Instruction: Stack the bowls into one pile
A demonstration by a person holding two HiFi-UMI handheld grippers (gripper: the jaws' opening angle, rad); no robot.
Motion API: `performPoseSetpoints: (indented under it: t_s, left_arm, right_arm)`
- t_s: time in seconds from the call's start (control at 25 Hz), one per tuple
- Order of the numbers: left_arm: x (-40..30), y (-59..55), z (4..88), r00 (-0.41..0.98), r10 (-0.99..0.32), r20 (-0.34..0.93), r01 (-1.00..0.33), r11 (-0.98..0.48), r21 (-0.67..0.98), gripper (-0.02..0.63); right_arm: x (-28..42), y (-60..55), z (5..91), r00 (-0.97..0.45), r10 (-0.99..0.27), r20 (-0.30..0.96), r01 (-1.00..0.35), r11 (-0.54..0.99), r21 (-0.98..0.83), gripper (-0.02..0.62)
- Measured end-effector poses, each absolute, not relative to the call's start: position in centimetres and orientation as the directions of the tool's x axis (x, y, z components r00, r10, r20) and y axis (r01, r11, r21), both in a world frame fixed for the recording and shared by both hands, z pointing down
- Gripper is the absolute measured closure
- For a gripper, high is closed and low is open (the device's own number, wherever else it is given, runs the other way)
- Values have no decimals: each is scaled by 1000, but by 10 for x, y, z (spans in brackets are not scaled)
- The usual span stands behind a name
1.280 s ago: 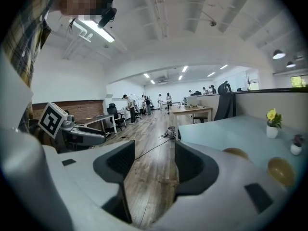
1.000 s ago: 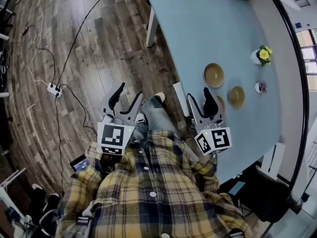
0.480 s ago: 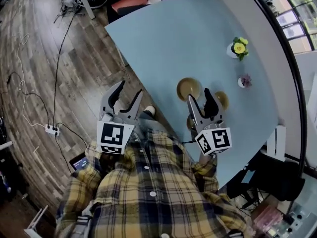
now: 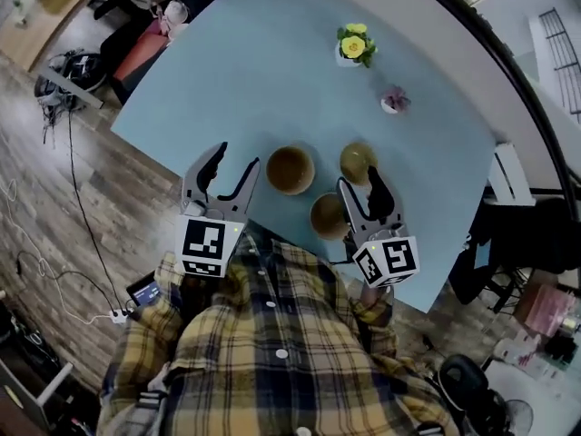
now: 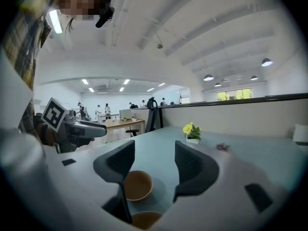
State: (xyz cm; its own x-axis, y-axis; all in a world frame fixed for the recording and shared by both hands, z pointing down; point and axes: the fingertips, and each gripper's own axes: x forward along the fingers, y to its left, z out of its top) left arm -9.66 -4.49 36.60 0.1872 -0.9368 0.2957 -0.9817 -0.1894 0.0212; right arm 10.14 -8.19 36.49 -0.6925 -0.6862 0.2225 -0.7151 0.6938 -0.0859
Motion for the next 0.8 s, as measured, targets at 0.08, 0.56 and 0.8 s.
performPoseSetpoints:
  t_s: [0.08, 0.56, 0.8]
  left_arm:
    - [-83, -62, 367, 246, -921, 303, -968, -252, 21, 382]
    - [-40, -116, 377, 530, -767, 362, -832, -553, 46, 385]
    - [-31, -118, 383, 581, -723, 374, -792, -607, 58, 385]
  right_arm:
    - [119, -88, 365, -644, -731, 224, -761, 643, -89, 353]
    - [156, -82, 377, -398, -869, 294, -917, 383, -110, 353]
    - [153, -78, 388, -369, -871, 326, -929, 352, -112, 353]
